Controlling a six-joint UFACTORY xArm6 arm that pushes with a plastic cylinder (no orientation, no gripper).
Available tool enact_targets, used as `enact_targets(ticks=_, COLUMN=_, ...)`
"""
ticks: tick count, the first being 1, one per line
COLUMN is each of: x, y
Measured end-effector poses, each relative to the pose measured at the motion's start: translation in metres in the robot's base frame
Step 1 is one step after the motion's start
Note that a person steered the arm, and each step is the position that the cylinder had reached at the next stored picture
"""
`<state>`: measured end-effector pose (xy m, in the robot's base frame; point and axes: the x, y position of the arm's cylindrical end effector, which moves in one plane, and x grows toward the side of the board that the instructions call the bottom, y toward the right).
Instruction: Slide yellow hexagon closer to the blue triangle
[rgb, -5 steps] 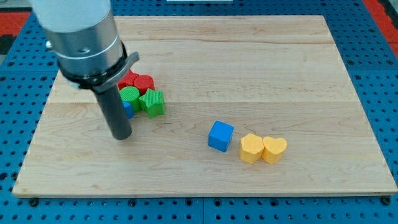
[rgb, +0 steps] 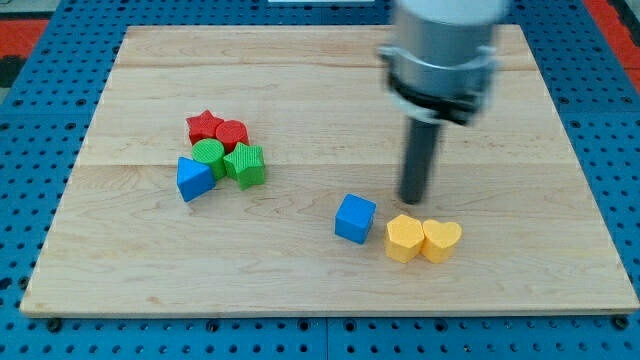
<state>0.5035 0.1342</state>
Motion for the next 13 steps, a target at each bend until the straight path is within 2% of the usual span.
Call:
enact_targets(ticks=1, x=0.038, y=0.085)
enact_targets(ticks=2, x=0.061, y=0.026)
enact_targets(ticks=5, x=0.032, y=-0.150)
enact_targets(ticks=6, x=0.047, y=-0.109)
enact_targets(ticks=7, x=0.064, y=-0.168)
enact_targets(ticks=8, x=0.030, y=-0.300)
enact_targets(ticks=9, x=0.032, y=-0.313)
enact_targets(ticks=10, x=0.044, y=-0.364)
enact_targets(ticks=11, x=0.013, y=-0.428)
enact_targets(ticks=12, x=0.000, y=-0.376)
enact_targets(ticks=13, x=0.013, y=-0.402)
